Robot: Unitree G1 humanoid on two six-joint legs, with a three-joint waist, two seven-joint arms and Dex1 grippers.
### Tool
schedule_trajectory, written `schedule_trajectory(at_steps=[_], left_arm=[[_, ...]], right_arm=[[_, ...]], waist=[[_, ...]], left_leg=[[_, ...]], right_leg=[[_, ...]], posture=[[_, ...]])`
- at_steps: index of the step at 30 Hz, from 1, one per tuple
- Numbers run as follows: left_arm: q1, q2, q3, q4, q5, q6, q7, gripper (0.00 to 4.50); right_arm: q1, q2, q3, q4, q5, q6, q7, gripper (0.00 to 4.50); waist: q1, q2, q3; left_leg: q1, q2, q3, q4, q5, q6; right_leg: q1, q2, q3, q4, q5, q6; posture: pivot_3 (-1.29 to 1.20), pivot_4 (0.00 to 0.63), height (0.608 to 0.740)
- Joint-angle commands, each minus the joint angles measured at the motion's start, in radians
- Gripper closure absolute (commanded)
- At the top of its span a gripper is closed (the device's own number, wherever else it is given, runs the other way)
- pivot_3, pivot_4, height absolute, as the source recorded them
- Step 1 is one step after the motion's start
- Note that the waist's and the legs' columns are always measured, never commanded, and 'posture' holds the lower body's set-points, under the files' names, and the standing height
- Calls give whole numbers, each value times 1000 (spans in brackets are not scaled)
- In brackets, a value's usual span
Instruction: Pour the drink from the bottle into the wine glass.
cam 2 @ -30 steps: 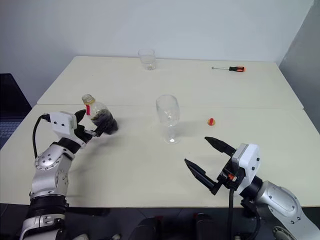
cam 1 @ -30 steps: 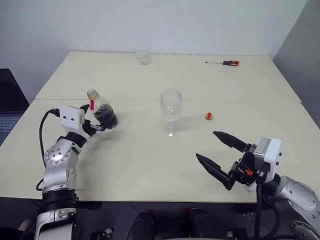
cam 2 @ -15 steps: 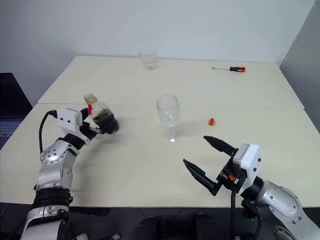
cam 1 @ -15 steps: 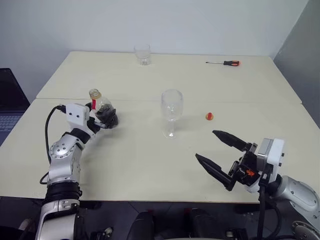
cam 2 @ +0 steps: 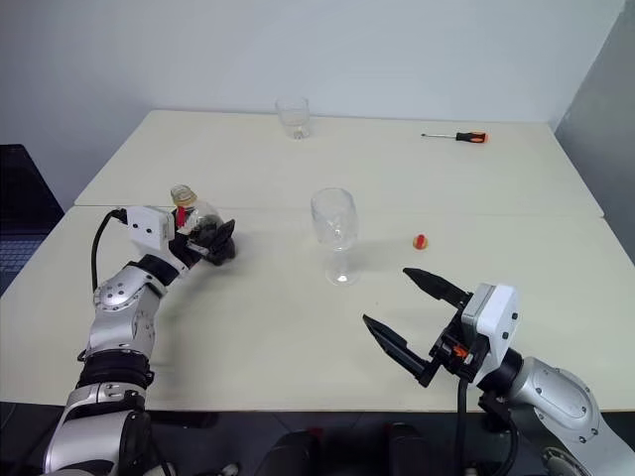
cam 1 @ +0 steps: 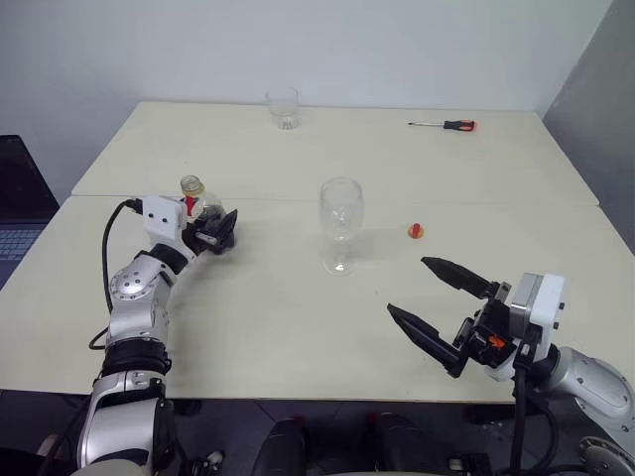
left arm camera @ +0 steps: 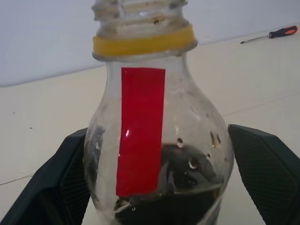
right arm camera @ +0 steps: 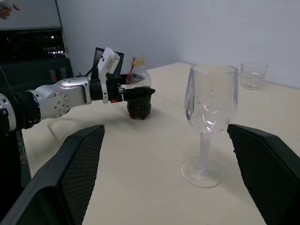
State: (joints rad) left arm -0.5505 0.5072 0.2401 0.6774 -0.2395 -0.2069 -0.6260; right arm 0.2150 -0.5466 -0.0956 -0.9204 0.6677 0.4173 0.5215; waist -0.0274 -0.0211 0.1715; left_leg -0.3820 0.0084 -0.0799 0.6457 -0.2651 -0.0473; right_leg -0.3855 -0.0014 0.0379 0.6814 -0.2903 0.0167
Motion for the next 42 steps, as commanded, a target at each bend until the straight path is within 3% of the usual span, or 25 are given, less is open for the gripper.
schedule_trajectory(at_steps=[1, 8, 11, 17, 21, 26, 42], left_arm=[[-40, 0, -8, 47, 16, -32, -6, 0], [-78, -2, -11, 109, 20, -61, -22, 0], [-93, 1, -5, 128, 13, -69, -34, 624], [-111, 4, 1, 154, 11, -82, -44, 2329], [-115, 3, -1, 153, 11, -85, -48, 2964], [-139, 5, -31, 123, 32, -71, -63, 3182], [-371, -19, -172, 96, 61, -28, -259, 3182]], right_arm=[[-11, -5, 0, -47, 0, -22, -3, 23], [-9, -5, -1, -48, -2, -20, -9, 23], [-10, -3, 2, -49, -4, -19, -11, 0], [-20, 0, 9, -42, -9, -19, -11, 0], [-20, 1, 13, -29, -18, -27, -4, 0], [-33, 4, 10, 8, -32, -46, 12, 0], [-169, 71, 122, 226, -206, -63, -22, 0]], waist=[[0, 0, 0], [0, -1, 1], [0, -1, 1], [-1, -2, 1], [-1, -2, 1], [0, -3, 2], [-1, -7, 3]], left_leg=[[0, 0, 0, 0, 0, 0], [0, 0, 0, 0, 0, 0], [0, 0, 0, 0, 0, 0], [0, 0, 0, 0, 0, 0], [0, 0, 0, 0, 0, 0], [0, 0, 0, 0, 0, 0], [-1, -1, 1, 0, 0, 0]], right_leg=[[0, 0, 0, 0, 0, 0], [0, 0, 0, 0, 0, 0], [0, 0, 0, 0, 0, 0], [0, 0, 0, 0, 0, 0], [0, 0, 0, 0, 0, 0], [0, 0, 0, 0, 0, 0], [-2, 2, 0, 1, 0, 0]], posture=[[0, 150, 740], [0, 150, 740], [0, 150, 740], [0, 150, 740], [0, 150, 740], [0, 150, 740], [0, 150, 740]])
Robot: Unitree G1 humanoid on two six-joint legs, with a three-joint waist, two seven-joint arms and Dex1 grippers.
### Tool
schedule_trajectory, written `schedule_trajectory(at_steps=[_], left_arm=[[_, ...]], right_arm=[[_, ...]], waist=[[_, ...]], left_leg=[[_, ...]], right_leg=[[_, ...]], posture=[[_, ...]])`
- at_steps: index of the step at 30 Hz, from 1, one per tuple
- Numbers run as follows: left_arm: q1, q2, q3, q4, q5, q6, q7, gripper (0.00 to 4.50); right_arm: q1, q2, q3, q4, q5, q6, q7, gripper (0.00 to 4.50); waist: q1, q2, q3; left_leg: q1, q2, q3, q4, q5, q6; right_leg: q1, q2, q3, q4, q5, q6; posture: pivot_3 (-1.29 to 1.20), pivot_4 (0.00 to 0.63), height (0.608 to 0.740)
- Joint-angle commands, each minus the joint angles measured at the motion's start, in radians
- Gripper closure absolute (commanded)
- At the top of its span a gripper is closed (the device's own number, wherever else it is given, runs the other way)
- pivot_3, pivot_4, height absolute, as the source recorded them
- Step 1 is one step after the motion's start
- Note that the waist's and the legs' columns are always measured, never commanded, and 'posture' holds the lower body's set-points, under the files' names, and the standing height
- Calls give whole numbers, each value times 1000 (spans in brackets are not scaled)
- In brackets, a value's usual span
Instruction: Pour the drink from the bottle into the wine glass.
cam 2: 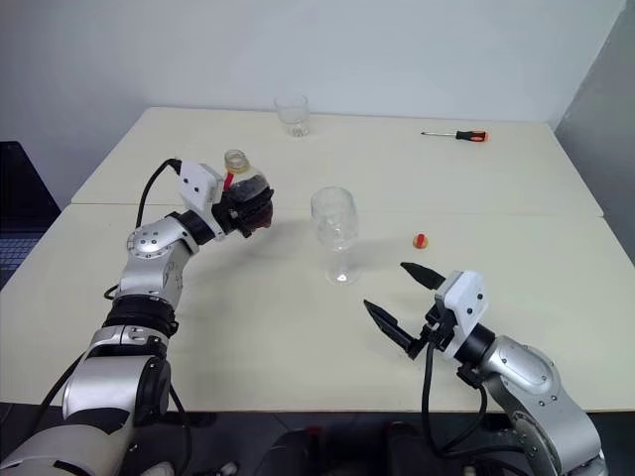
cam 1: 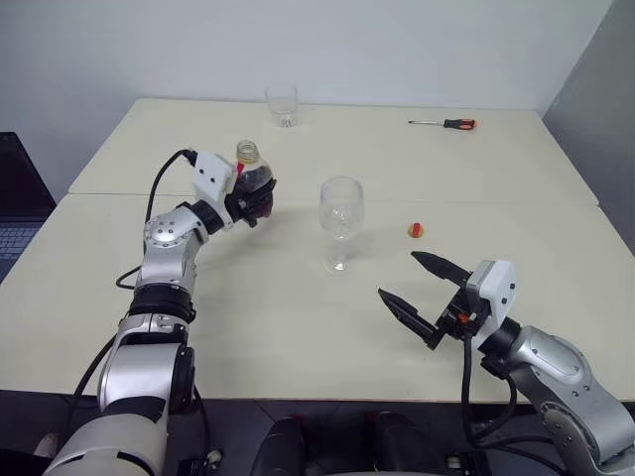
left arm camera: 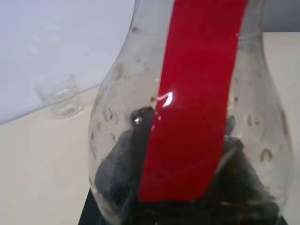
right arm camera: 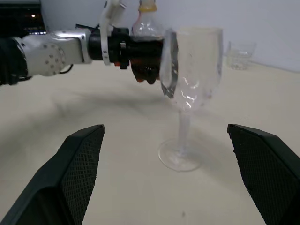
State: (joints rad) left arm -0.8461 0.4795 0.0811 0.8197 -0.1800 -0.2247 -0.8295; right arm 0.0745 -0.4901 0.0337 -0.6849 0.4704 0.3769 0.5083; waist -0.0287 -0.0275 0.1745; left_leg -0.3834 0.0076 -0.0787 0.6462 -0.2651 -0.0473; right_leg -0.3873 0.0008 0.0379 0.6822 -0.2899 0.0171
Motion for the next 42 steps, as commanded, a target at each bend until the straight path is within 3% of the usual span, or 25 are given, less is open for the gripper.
schedule_trajectory(at_steps=[1, 19, 42], left_arm=[[-94, 10, -20, -41, 5, -14, -73, 3182], [-379, 1, -97, 258, 125, -213, -267, 3182], [-524, 18, -173, 414, 308, -450, -273, 3182]], right_arm=[[-37, 18, -9, -6, -8, -17, -11, 0], [-215, 54, -49, -41, 99, 195, -118, 0], [-400, 78, -53, 0, 135, 270, -165, 0]], waist=[[0, 0, 0], [-3, -1, 1], [-4, -1, 1]], left_leg=[[0, 0, 0, 0, 0, 0], [-3, -9, -1, 1, 0, 0], [-8, -11, -2, 2, 0, 0]], right_leg=[[0, 0, 0, 0, 0, 0], [-2, -1, 0, 0, 0, 0], [-5, -3, -1, 2, 0, 1]], posture=[[0, 150, 740], [0, 150, 740], [0, 150, 740]])
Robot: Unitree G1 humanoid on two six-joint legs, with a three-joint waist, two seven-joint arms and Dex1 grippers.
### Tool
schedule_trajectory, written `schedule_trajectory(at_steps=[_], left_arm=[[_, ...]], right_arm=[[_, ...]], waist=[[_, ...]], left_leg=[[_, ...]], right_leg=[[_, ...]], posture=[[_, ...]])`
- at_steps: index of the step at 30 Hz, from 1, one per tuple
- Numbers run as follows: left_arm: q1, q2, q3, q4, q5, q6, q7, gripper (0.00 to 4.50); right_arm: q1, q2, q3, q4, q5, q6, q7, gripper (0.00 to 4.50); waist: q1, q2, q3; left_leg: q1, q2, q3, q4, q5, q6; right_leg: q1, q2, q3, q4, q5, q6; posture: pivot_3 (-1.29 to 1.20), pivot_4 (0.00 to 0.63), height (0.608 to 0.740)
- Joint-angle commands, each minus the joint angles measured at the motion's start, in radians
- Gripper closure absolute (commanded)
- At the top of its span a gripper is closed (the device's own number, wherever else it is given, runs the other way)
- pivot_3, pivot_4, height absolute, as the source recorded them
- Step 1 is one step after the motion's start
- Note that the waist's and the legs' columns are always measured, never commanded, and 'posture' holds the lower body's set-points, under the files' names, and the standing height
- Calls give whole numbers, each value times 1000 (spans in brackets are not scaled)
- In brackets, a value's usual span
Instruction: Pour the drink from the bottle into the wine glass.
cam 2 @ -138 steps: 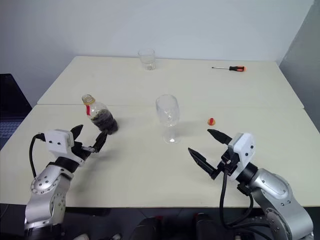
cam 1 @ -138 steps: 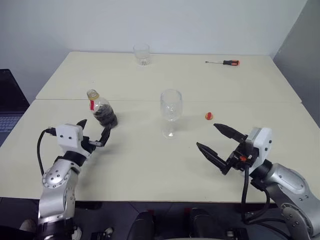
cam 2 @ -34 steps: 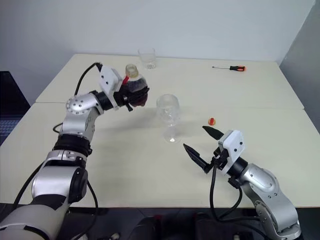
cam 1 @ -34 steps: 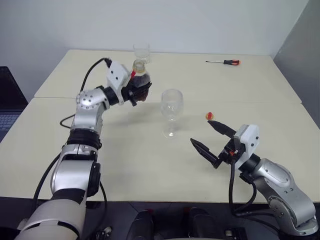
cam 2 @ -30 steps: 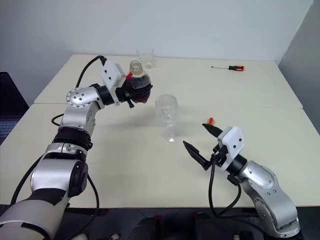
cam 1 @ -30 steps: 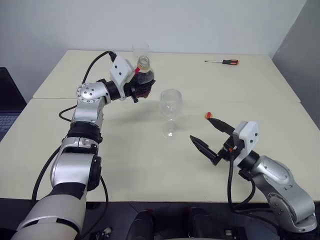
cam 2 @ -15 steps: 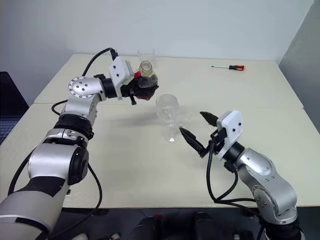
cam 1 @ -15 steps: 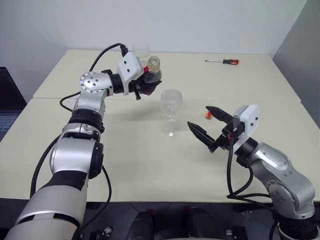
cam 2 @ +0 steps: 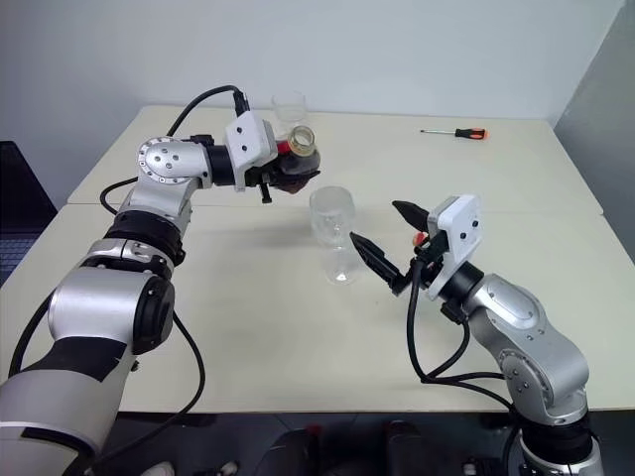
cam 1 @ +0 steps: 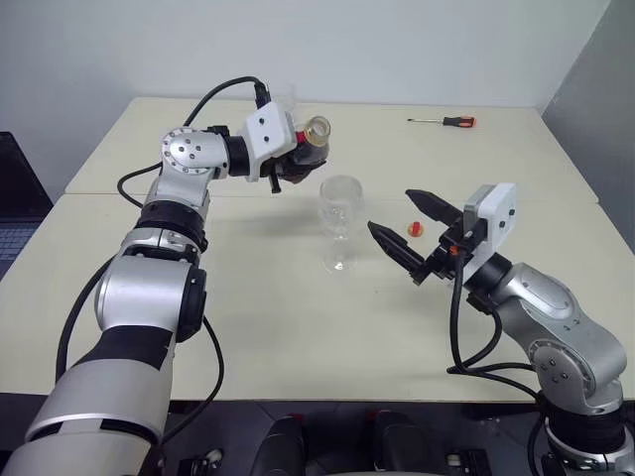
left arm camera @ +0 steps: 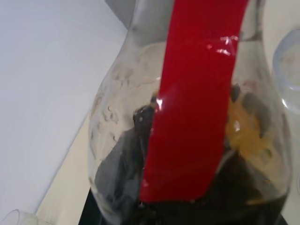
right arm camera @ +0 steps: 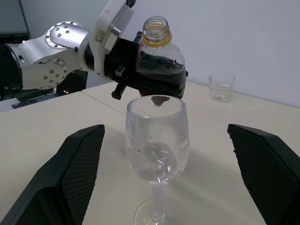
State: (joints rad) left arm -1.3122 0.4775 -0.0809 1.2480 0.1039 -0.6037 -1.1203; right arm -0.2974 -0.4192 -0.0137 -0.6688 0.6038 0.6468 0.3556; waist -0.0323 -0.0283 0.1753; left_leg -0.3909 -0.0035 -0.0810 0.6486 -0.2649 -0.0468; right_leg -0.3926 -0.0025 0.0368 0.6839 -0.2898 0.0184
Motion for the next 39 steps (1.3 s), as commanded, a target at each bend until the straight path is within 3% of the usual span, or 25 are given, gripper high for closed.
schedule_trajectory(at_steps=[1, 5, 39], left_arm=[[-61, 21, -15, -10, 33, -83, 20, 3182], [-79, 32, -43, 3, 80, -146, 46, 3182], [-165, 106, -214, 50, 358, -359, 313, 3182]], right_arm=[[-30, 9, -4, -15, 1, 1, -14, 0], [-38, 12, 4, -14, -4, 7, -21, 0], [-45, 30, 9, -12, -35, 10, -35, 0]], waist=[[0, 0, 0], [0, 0, 0], [-1, 0, 0]], left_leg=[[-1, 0, 0, 1, 0, 0], [-13, -1, 0, 11, 0, 0], [-13, -2, 0, 13, 0, 0]], right_leg=[[-2, 0, 0, 1, 0, 0], [-14, 0, 1, 12, 0, 1], [-14, -1, 1, 14, -1, 1]], posture=[[0, 150, 740], [0, 150, 740], [0, 150, 740]])
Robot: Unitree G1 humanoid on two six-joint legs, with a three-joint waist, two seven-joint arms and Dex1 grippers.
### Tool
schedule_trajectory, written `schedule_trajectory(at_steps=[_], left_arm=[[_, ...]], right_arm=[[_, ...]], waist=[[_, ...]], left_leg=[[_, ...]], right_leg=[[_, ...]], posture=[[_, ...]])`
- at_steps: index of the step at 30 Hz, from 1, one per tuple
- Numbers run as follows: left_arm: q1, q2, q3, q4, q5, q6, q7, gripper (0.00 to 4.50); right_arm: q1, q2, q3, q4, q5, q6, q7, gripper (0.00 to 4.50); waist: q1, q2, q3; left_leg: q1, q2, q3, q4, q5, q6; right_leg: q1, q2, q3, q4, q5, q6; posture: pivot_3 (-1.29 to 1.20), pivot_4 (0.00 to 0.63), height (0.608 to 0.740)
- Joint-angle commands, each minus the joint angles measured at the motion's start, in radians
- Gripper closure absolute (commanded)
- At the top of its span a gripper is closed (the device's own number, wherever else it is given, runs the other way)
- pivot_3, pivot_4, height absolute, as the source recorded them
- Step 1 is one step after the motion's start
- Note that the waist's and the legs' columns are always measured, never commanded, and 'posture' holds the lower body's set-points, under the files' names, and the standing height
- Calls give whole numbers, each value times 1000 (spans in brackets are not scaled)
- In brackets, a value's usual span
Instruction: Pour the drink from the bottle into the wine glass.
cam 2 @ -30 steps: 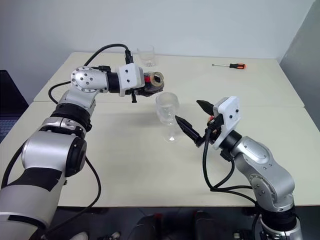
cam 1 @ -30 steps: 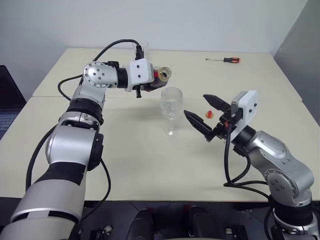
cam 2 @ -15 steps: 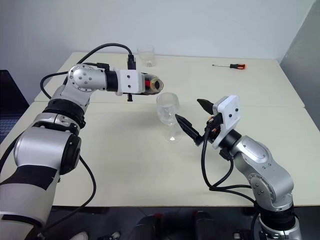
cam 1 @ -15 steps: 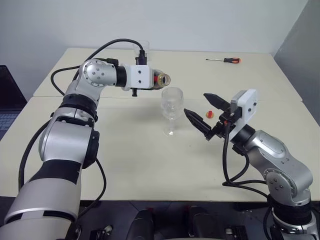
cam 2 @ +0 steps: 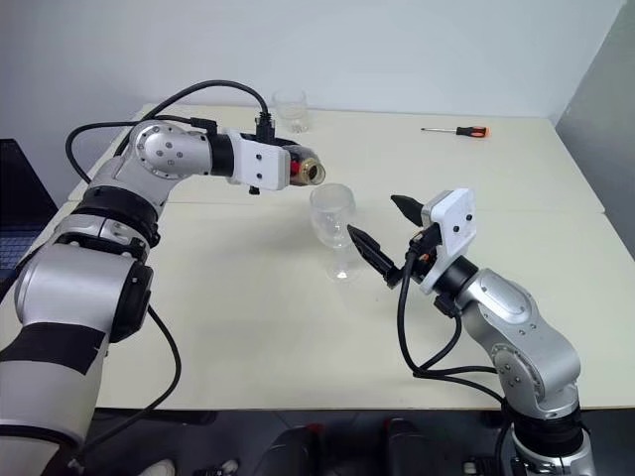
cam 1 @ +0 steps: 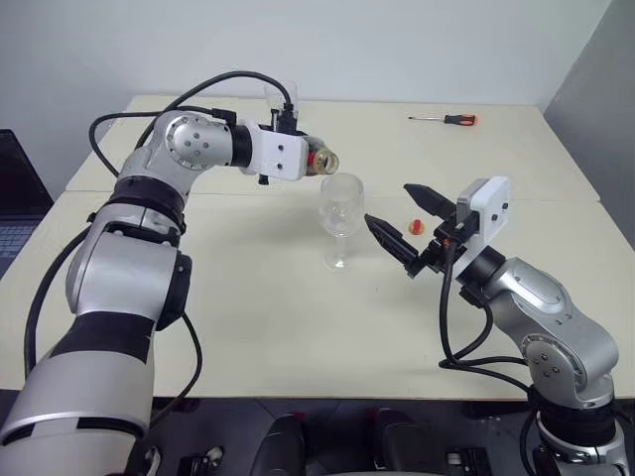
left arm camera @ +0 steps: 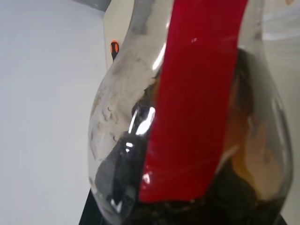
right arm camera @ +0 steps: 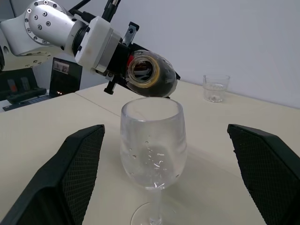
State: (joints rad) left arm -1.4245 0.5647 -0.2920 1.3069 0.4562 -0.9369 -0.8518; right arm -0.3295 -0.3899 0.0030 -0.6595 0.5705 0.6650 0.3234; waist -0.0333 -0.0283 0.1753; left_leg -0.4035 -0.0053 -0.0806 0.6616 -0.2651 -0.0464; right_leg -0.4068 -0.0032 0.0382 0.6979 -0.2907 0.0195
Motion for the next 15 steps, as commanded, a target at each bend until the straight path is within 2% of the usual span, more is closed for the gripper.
schedule_trajectory(at_steps=[1, 15], left_arm=[[-55, 20, -7, -8, 11, -28, 52, 3182], [-89, 38, -64, 1, 90, -50, 156, 3182]], right_arm=[[-13, 1, -7, -21, -2, -8, -2, 0], [-5, -1, -2, -27, -1, -5, 0, 0]], waist=[[0, 0, 0], [0, 0, 0]], left_leg=[[0, 0, 0, 0, 0, 0], [0, 0, 0, 0, 0, 0]], right_leg=[[0, 0, 0, 0, 0, 0], [0, 0, 0, 0, 0, 0]], posture=[[0, 150, 740], [0, 150, 740]])
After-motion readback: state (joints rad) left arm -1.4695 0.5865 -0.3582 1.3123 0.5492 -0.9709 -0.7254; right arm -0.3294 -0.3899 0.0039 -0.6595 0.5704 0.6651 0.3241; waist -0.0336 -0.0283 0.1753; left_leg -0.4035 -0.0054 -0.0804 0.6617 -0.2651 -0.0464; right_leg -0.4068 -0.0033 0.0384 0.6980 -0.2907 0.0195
